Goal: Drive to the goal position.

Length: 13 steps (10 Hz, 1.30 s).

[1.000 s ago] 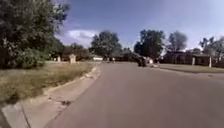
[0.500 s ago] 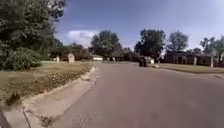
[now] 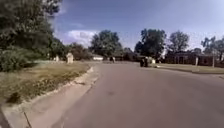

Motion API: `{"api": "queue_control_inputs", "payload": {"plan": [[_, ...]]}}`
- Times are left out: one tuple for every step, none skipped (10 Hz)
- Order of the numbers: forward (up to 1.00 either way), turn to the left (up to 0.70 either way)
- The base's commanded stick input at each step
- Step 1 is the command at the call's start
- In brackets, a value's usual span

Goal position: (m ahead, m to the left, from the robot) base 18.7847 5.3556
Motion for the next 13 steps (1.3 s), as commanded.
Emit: {"api": "queue_control_inputs", "payload": {"plan": [[1.00,0.00],[1.00,0.00],[1.00,0.00],[1.00,0.00],[1.00,0.00],[1.00,0.00],[1.00,0.00],[1.00,0.00],[1.00,0.00],[1.00,0.00],[1.00,0.00],[1.00,0.00],[1.00,0.00]]}}
